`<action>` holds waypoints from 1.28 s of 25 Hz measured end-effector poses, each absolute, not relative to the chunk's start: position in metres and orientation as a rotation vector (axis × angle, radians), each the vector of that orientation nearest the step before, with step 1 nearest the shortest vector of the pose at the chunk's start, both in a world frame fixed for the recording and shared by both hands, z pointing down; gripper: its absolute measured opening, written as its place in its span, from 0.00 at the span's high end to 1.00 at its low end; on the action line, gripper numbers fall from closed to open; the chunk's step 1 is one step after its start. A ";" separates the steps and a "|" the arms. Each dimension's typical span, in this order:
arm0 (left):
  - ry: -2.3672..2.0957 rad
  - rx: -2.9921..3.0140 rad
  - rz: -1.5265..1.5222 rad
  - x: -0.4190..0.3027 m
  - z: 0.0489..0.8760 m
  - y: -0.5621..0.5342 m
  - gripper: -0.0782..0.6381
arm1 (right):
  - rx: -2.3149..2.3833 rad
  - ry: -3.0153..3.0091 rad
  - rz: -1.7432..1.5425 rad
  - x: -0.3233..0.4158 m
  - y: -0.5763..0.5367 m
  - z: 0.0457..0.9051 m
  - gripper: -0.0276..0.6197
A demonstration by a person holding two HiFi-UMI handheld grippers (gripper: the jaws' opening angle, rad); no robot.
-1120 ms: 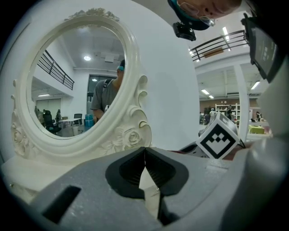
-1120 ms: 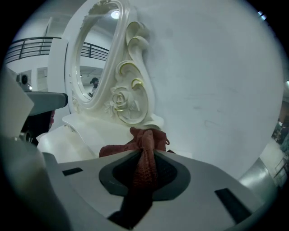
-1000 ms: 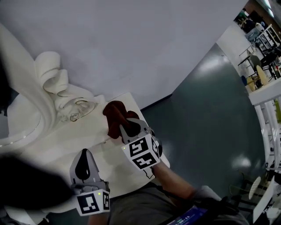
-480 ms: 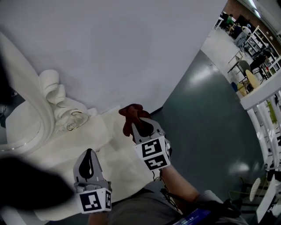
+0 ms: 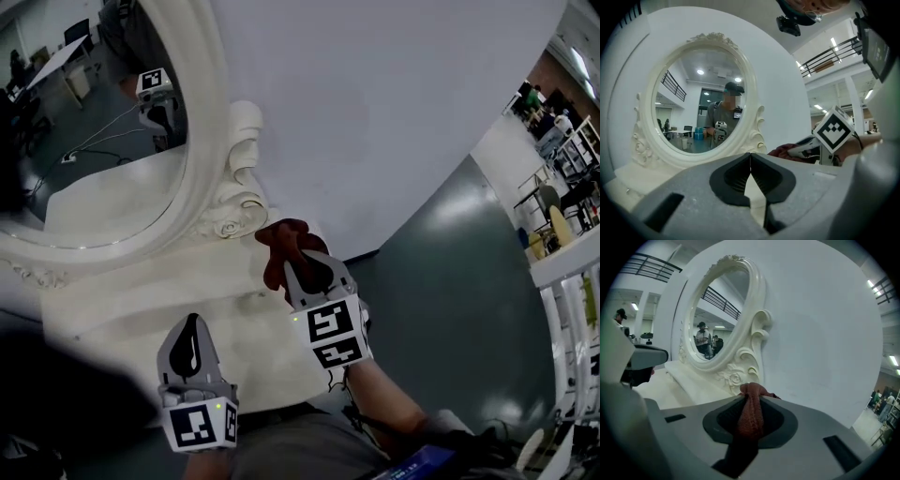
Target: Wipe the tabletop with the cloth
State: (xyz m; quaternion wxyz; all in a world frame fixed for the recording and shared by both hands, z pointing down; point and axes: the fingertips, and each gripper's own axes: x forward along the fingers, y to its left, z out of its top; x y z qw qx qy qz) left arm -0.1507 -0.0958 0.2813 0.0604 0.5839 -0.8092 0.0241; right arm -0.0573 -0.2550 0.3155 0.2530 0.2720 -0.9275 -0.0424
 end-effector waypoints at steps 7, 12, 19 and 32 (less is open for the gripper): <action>-2.553 1.591 0.041 -0.220 0.286 0.002 0.87 | 0.523 -2.583 -0.171 -0.165 -0.162 0.320 0.85; -2.626 1.450 0.046 -0.203 0.287 0.012 0.87 | 0.386 -2.615 -0.167 -0.163 -0.156 0.332 0.85; -2.653 1.245 0.030 -0.229 0.301 0.084 0.87 | 0.203 -2.590 -0.157 -0.203 -0.090 0.359 0.85; -2.550 1.098 0.069 -0.253 0.376 0.139 0.87 | 0.060 -2.442 -0.062 -0.238 -0.031 0.474 0.85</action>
